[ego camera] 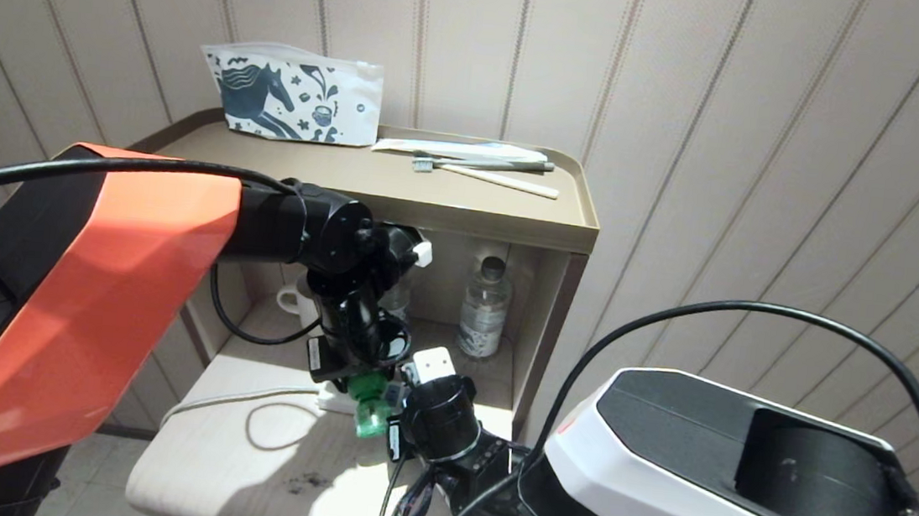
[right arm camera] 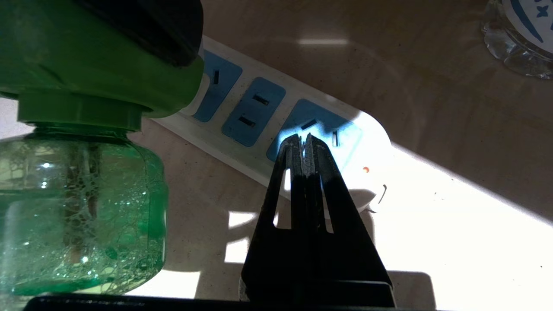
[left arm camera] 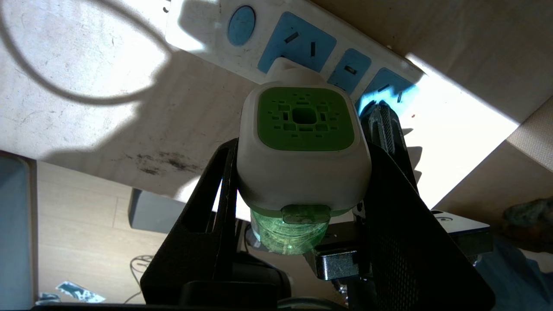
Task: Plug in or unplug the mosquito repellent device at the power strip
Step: Hold the socket with your right hand and unplug it with your left hand
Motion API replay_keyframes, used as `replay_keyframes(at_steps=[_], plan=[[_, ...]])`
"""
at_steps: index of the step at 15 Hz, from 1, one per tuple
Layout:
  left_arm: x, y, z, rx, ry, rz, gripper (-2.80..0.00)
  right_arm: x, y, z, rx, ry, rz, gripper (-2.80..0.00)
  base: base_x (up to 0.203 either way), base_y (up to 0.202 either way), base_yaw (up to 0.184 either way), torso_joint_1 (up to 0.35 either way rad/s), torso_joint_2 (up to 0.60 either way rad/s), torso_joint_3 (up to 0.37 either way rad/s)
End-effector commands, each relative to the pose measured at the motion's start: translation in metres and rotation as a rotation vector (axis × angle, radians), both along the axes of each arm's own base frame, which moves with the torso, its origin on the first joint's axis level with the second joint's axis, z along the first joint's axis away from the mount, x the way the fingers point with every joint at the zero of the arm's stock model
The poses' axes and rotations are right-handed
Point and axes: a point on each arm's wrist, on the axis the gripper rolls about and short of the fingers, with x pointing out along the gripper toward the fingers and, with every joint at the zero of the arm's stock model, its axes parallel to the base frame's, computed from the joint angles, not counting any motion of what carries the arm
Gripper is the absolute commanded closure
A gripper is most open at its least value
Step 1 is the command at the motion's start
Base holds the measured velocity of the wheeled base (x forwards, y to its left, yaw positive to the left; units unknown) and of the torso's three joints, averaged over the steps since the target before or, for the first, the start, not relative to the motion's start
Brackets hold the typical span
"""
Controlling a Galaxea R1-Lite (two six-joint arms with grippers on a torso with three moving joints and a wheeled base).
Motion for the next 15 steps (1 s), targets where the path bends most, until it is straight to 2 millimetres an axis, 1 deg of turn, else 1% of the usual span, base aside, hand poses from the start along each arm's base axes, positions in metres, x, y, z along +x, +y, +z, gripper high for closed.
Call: replay_keyframes(at_steps=[1,3,6,7,10,13,15], plan=[[-0.003,0.003,0.007,-0.005,-0.004,0.009,0.00,0.000,0.000,-0.001,0.000,0.000,-0.002,0.00,0.000,0.000,0.000,0.000,0.00,0.000],[-0.010,0.007,0.011,0.019,0.029,0.013,0.00,0.000,0.000,0.001,0.004,-0.003,-0.002,0.00,0.000,0.000,0.000,0.000,0.00,0.000],[-0.016,0.011,0.019,0.019,0.030,0.014,0.00,-0.001,-0.001,0.001,0.005,-0.004,-0.002,0.00,0.000,0.000,0.000,0.000,0.00,0.000],[-0.019,0.014,0.026,0.014,0.017,0.014,0.00,-0.001,-0.001,0.002,0.006,-0.005,-0.002,0.00,0.000,0.000,0.000,0.000,0.00,0.000],[-0.023,0.020,0.026,0.023,0.028,0.027,0.00,-0.001,-0.001,0.002,0.006,-0.005,-0.003,0.00,0.000,0.000,0.000,0.000,0.00,0.000],[-0.038,0.030,0.027,0.034,0.066,0.024,0.00,-0.001,-0.001,0.004,0.008,-0.008,-0.003,0.00,0.000,0.000,0.000,0.000,0.00,0.000],[-0.052,0.040,0.024,0.051,0.099,0.017,0.00,-0.001,-0.001,0.004,0.009,-0.008,-0.003,0.00,0.000,0.000,0.000,0.000,0.00,0.000]])
